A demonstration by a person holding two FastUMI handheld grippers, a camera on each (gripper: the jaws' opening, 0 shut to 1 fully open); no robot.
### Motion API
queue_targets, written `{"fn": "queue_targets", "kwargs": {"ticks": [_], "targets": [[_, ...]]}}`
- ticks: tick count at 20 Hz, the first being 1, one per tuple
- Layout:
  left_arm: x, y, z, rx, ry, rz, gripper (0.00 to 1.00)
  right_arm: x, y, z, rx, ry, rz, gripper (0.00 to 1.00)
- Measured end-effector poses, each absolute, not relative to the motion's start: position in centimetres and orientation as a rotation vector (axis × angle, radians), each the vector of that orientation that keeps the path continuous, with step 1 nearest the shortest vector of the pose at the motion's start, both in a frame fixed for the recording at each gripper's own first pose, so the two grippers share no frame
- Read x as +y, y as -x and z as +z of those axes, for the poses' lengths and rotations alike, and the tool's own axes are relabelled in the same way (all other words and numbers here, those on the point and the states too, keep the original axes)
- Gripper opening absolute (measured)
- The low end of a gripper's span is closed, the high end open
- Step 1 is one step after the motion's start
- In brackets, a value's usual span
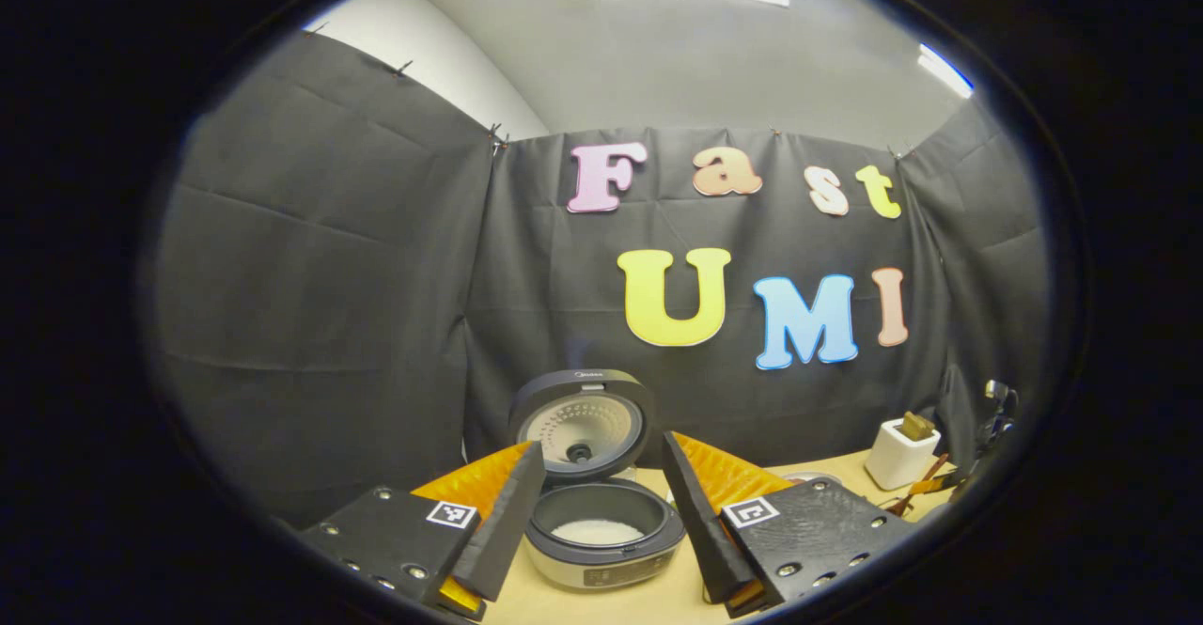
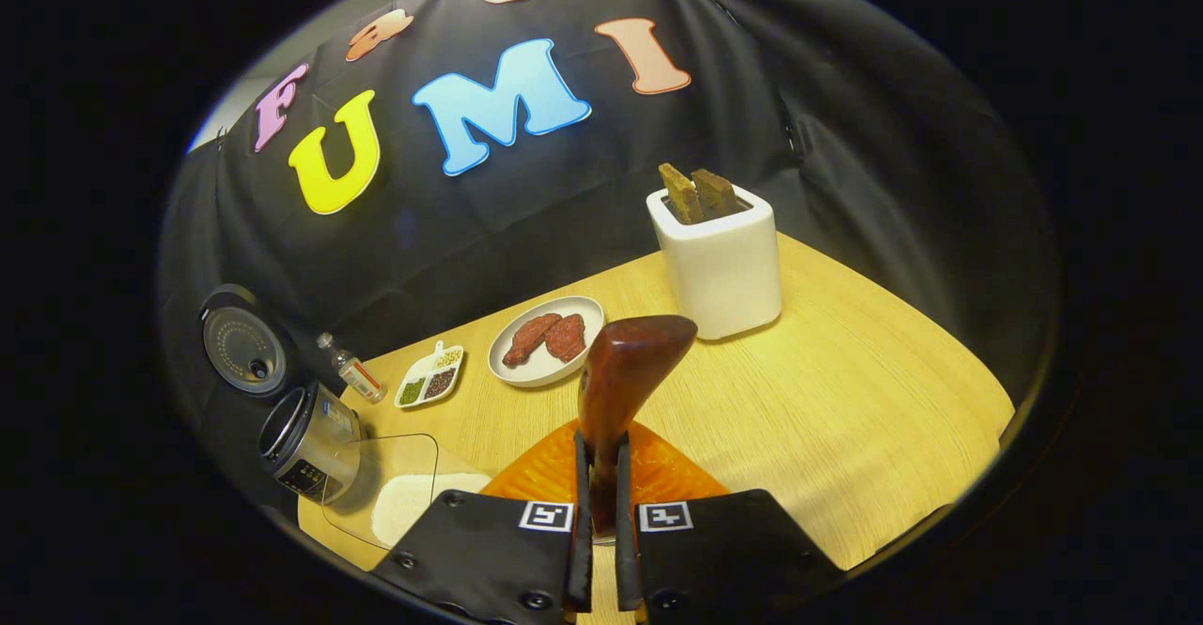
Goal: Close the left gripper, press the button to open the rice cooker; take a wooden spoon from the chopstick holder with the right hand, scoop a spoonful of rice and pour it into the rice cooker, then put the wooden spoon back into the chopstick holder.
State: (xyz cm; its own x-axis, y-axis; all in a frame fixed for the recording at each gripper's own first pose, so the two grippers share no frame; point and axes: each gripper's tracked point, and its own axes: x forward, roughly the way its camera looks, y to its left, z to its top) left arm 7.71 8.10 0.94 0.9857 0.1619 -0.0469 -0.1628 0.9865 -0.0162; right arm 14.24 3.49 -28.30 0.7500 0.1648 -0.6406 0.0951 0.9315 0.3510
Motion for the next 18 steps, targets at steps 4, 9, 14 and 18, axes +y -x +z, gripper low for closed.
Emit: {"fn": "queue_targets", "kwargs": {"ticks": [4, 9, 14, 18], "targets": [[7.4, -8.3, 0.7, 0.048, 0.027, 0.149, 0.78, 3.5, -14.4, -28.4, 0.731, -0.384, 0.049, 0.08], [6.1, -9.4, 0.9, 0.04, 0.032, 0.121, 0.8, 2.3, -13.9, -27.8, 0.716, -0.338, 0.046, 0.18], [4.7, -10.8, 1.6, 0.024, 0.028, 0.087, 0.79, -1.3, -13.8, -24.8, 0.624, -0.222, -0.009, 0.83], [3.8, -11.9, 1.9, 0.016, 0.033, 0.055, 0.79, -3.5, -13.7, -20.8, 0.526, -0.128, -0.057, 0.98]]}}
